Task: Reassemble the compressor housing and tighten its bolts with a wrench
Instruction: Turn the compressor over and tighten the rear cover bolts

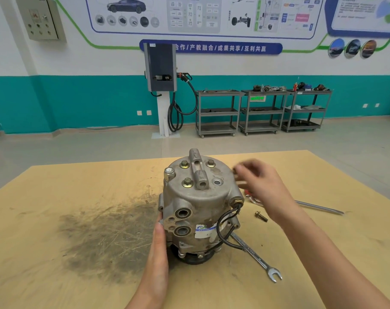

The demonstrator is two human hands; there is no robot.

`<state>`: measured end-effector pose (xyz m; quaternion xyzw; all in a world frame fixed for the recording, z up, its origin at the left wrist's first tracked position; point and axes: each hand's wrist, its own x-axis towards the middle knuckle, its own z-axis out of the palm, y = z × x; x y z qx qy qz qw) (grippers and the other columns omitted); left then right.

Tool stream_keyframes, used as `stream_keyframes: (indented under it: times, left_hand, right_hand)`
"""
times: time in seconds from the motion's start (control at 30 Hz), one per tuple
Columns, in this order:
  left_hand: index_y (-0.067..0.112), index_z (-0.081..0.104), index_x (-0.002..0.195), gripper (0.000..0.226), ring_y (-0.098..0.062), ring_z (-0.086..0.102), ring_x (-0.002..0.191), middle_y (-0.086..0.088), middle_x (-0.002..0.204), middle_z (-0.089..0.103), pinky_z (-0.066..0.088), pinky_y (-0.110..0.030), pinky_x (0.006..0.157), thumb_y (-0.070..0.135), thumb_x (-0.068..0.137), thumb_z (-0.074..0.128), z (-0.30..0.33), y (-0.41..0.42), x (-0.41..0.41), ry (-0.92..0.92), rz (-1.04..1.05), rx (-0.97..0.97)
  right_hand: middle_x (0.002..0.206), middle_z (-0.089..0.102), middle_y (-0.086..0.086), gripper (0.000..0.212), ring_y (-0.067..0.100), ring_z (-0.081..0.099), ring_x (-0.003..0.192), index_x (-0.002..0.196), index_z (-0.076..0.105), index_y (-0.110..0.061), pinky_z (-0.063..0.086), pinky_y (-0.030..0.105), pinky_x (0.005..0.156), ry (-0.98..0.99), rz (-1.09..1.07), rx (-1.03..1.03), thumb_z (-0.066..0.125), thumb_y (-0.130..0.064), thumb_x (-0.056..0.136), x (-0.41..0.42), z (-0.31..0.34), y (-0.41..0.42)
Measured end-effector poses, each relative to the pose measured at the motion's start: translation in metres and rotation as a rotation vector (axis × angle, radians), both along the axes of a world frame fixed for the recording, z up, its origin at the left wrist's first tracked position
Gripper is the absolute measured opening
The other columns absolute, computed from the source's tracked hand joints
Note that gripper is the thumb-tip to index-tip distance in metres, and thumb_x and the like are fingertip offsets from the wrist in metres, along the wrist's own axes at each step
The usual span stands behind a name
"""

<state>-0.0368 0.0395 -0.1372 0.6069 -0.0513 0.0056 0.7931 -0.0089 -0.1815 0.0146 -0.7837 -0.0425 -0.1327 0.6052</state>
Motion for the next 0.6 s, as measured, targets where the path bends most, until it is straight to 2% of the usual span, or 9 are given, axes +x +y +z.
stream_keyframes:
  times: [0.03, 0.07, 0.13, 0.23, 0.3, 0.43, 0.5, 0.6]
  left_hand:
    - [0.04, 0.041, 0.151, 0.097, -0.005, 0.035, 0.146, 0.017, 0.153, 0.046, 0.02, -0.047, 0.125, 0.096, 0.072, 0.042, -0.001, 0.0, 0.0, 0.002, 0.003, 0.002]
    - [0.04, 0.041, 0.151, 0.097, -0.006, 0.035, 0.146, 0.017, 0.154, 0.046, 0.02, -0.047, 0.125, 0.096, 0.072, 0.042, -0.002, 0.0, 0.0, 0.007, 0.01, 0.006]
    - [0.039, 0.04, 0.152, 0.099, -0.006, 0.034, 0.147, 0.016, 0.155, 0.045, 0.019, -0.047, 0.125, 0.097, 0.071, 0.041, -0.002, 0.001, 0.0, 0.021, 0.014, 0.012]
    - [0.039, 0.039, 0.152, 0.1, -0.005, 0.033, 0.147, 0.017, 0.156, 0.043, 0.019, -0.045, 0.126, 0.096, 0.071, 0.042, -0.003, 0.002, -0.001, 0.016, 0.008, 0.013]
    - [0.038, 0.04, 0.152, 0.102, -0.004, 0.033, 0.147, 0.017, 0.155, 0.044, 0.019, -0.045, 0.125, 0.097, 0.069, 0.043, -0.002, 0.002, -0.002, 0.019, 0.019, 0.008]
    - [0.039, 0.039, 0.153, 0.102, -0.004, 0.033, 0.147, 0.018, 0.155, 0.044, 0.019, -0.046, 0.125, 0.097, 0.069, 0.042, -0.001, 0.002, -0.002, 0.009, 0.021, 0.018]
    - [0.039, 0.04, 0.152, 0.099, -0.006, 0.033, 0.147, 0.017, 0.155, 0.044, 0.019, -0.047, 0.125, 0.097, 0.071, 0.041, 0.0, 0.002, -0.003, 0.005, 0.021, 0.021]
    - [0.04, 0.042, 0.151, 0.095, -0.007, 0.034, 0.147, 0.017, 0.155, 0.045, 0.02, -0.048, 0.125, 0.095, 0.074, 0.039, 0.001, 0.003, -0.004, 0.0, 0.02, 0.03]
  right_hand:
    - [0.081, 0.069, -0.002, 0.009, 0.019, 0.065, 0.079, 0.092, 0.063, -0.015, 0.048, 0.024, 0.065, 0.009, -0.118, -0.294, 0.06, -0.023, 0.094, 0.0, -0.015, -0.007]
    - [0.078, 0.066, -0.004, 0.009, 0.018, 0.061, 0.076, 0.087, 0.061, -0.018, 0.045, 0.026, 0.064, 0.065, -0.149, -0.53, 0.06, -0.024, 0.093, 0.0, -0.031, -0.013]
    - [0.079, 0.064, -0.004, 0.012, 0.015, 0.059, 0.075, 0.082, 0.057, -0.024, 0.043, 0.028, 0.062, 0.241, -0.063, -0.755, 0.061, -0.031, 0.091, -0.004, -0.057, -0.021]
    - [0.082, 0.059, -0.008, 0.021, 0.006, 0.054, 0.074, 0.081, 0.053, -0.028, 0.039, 0.023, 0.058, 0.391, 0.064, -0.884, 0.063, -0.045, 0.088, -0.012, -0.072, -0.02]
    - [0.086, 0.058, -0.008, 0.024, 0.009, 0.054, 0.078, 0.081, 0.05, -0.028, 0.04, 0.025, 0.06, 0.424, 0.088, -0.954, 0.063, -0.048, 0.087, -0.015, -0.073, -0.014]
    - [0.1, 0.055, 0.002, 0.019, 0.024, 0.057, 0.097, 0.091, 0.049, -0.022, 0.041, 0.03, 0.069, 0.375, 0.001, -1.165, 0.054, -0.041, 0.093, -0.023, -0.074, -0.002]
    - [0.097, 0.054, 0.003, 0.016, 0.027, 0.059, 0.099, 0.096, 0.057, -0.019, 0.041, 0.031, 0.069, 0.346, -0.001, -1.243, 0.054, -0.034, 0.092, -0.027, -0.073, 0.004]
    - [0.087, 0.051, 0.002, 0.025, 0.026, 0.06, 0.094, 0.094, 0.061, -0.017, 0.04, 0.031, 0.066, 0.319, -0.012, -1.285, 0.06, -0.041, 0.088, -0.029, -0.075, 0.011]
